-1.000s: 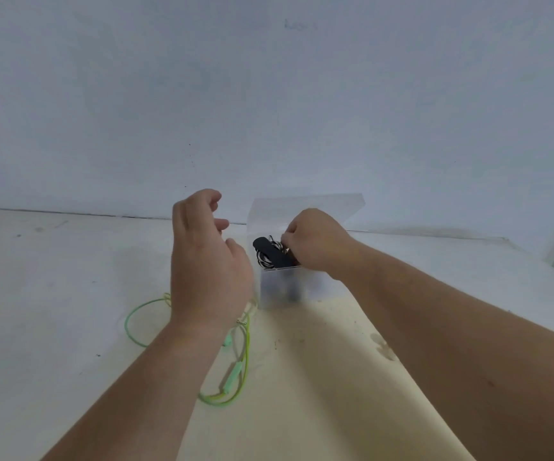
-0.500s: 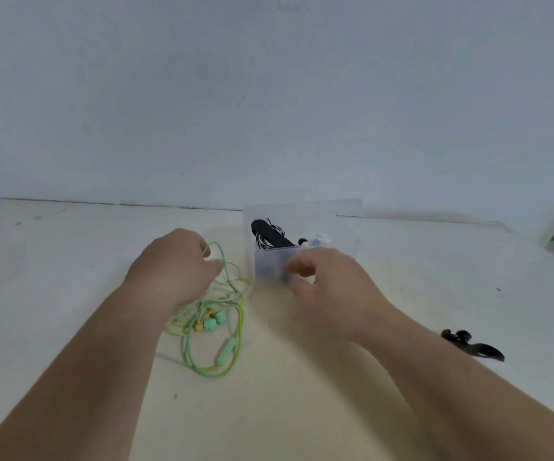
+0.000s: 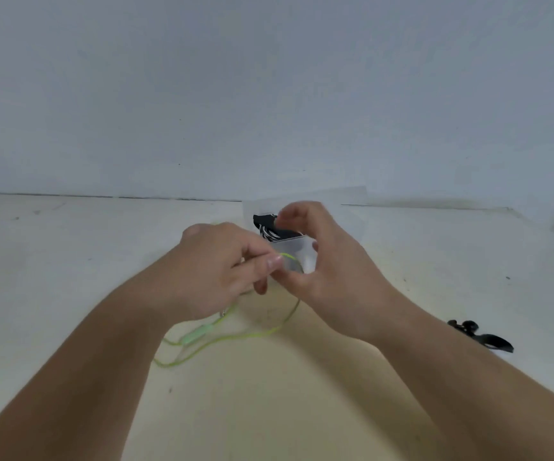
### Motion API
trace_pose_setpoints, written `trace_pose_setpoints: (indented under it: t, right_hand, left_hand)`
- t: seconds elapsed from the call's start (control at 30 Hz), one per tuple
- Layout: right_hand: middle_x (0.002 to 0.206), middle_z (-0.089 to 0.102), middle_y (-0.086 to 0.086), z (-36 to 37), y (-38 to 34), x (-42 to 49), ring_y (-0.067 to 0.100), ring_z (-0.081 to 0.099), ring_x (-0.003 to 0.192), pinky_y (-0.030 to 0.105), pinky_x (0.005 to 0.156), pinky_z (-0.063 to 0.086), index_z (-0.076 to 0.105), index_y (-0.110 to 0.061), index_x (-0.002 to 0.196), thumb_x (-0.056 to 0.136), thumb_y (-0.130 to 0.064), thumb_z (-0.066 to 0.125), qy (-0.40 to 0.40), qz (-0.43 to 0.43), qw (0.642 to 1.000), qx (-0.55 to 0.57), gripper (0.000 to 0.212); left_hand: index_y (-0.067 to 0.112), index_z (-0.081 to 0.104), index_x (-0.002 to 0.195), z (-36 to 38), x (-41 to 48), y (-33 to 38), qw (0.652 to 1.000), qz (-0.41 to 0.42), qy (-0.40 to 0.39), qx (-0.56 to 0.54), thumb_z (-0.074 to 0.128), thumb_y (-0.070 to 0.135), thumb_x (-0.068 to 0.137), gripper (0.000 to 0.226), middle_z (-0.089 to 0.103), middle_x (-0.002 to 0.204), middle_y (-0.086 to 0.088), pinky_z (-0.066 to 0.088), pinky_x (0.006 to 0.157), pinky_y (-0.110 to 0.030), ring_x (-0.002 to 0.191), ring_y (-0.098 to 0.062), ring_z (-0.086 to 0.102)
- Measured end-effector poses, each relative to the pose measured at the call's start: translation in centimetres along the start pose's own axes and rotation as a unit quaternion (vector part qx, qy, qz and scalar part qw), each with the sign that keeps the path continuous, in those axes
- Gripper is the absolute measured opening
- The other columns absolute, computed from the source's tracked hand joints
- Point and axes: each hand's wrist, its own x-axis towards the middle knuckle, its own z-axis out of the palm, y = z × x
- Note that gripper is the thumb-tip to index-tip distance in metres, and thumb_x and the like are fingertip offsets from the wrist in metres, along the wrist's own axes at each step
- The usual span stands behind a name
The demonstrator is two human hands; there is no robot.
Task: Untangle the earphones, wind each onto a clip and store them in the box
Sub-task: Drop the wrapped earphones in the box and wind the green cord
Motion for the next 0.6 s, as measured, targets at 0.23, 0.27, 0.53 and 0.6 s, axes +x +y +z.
trace_pose_setpoints:
  t: [0.23,0.27,0.53,0.6]
  right_hand:
    - [0.051,0.051,-0.002,-2.6,-0.5,0.2,0.015,0.051,0.05,0.044,0.069,0.051,0.069,-0.008,0.077,0.097,-0.013,0.059,-0.025,0.068,0.991,0.11,0.022]
    - [0.049,0.045,-0.002,-3.3,-0.4,0.4,0.015,0.045,0.048,0.043,0.072,0.052,0.068,-0.009,0.075,0.096,-0.009,0.057,0.015,0.091,0.98,0.175,0.024]
    - [0.067,0.06,0.008,-8.8,1.1,0.9,0.024,0.056,0.062,0.025,0.063,0.048,0.038,-0.016,0.055,0.058,-0.018,0.048,0.214,0.173,0.771,0.575,0.01]
    - [0.064,0.061,0.006,-9.2,1.6,0.4,0.024,0.064,0.064,0.024,0.067,0.048,0.033,-0.017,0.054,0.058,-0.018,0.047,0.217,0.157,0.731,0.628,0.014]
  left_hand:
    - [0.017,0.06,0.067,0.2,0.1,-0.1,0.997,-0.031,0.06,-0.027,0.067,0.049,0.085,0.038,0.057,0.056,0.0,0.037,0.053,-0.02,0.042,-0.01,0.043]
    - [0.016,0.06,0.069,0.1,0.1,-0.3,0.997,-0.046,0.064,0.008,0.068,0.048,0.086,0.037,0.06,0.06,-0.003,0.039,0.064,-0.024,0.045,-0.011,0.045]
    - [0.021,0.061,0.069,-0.3,0.7,-2.8,0.938,-0.266,0.118,0.187,0.049,0.042,0.099,0.039,0.062,0.069,0.007,0.03,0.107,-0.047,0.079,-0.018,0.057]
    - [0.025,0.065,0.071,-0.5,0.7,-2.9,0.929,-0.289,0.123,0.197,0.052,0.043,0.098,0.035,0.065,0.071,0.009,0.029,0.107,-0.046,0.082,-0.018,0.058]
